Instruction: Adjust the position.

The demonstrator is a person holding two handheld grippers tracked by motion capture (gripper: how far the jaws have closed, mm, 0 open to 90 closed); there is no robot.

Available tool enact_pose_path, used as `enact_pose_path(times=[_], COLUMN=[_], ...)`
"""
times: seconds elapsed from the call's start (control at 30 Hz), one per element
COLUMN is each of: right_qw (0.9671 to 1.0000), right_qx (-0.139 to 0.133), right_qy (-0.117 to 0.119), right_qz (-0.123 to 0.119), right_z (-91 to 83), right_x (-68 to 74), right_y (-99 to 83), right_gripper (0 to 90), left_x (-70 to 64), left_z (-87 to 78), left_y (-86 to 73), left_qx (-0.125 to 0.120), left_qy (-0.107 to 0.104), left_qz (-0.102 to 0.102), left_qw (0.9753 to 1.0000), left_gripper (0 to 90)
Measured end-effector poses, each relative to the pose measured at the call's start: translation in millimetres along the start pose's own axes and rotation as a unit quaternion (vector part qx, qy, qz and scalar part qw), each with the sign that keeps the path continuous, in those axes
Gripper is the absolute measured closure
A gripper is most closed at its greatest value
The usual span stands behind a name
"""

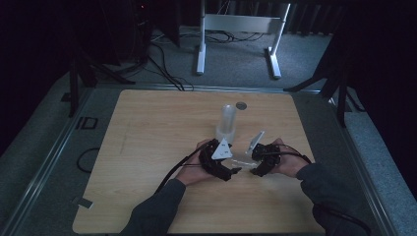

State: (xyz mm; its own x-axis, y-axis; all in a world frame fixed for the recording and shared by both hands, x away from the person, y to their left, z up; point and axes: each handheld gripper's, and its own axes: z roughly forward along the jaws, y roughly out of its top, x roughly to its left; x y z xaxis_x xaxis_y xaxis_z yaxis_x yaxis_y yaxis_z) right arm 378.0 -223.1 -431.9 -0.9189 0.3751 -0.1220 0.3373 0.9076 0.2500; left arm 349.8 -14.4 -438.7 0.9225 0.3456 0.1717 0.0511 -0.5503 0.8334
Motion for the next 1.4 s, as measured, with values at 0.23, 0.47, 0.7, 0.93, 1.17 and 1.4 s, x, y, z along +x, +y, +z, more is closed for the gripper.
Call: enact_pose_path(times=[0.23,0.47,0.7,0.93,1.17,1.4], right_qw=[0.9996,0.9982,0.9962,0.9916,0.9858,0.9757], right_qx=[-0.014,-0.025,-0.037,-0.049,-0.068,-0.091], right_qy=[-0.005,-0.015,-0.023,-0.038,-0.060,-0.087], right_qz=[0.025,0.052,0.076,0.113,0.141,0.179], right_z=[0.7,0.3,0.8,2.9,3.4,0.8], right_x=[-3.5,-6.8,-9.7,-12.4,-12.1,-7.7], right_y=[-7.8,-16.5,-22.8,-28.9,-31.9,-34.1], right_gripper=[41.8,41.9,42.0,42.0,42.0,42.1], left_x=[4.3,9.4,13.5,14.6,16.2,18.0], left_z=[-4.7,-9.6,-12.0,-11.6,-8.9,-8.1], left_y=[-0.3,-3.3,-6.8,-7.7,-8.1,-7.9], left_qx=[-0.009,-0.010,-0.013,-0.013,-0.006,-0.005], left_qy=[0.005,0.014,0.018,0.020,0.019,0.027], left_qz=[-0.010,-0.017,-0.027,-0.033,-0.044,-0.054], left_qw=[0.9999,0.9997,0.9994,0.9992,0.9988,0.9982], left_gripper=[15.9,15.9,16.0,16.5,16.6,18.2])
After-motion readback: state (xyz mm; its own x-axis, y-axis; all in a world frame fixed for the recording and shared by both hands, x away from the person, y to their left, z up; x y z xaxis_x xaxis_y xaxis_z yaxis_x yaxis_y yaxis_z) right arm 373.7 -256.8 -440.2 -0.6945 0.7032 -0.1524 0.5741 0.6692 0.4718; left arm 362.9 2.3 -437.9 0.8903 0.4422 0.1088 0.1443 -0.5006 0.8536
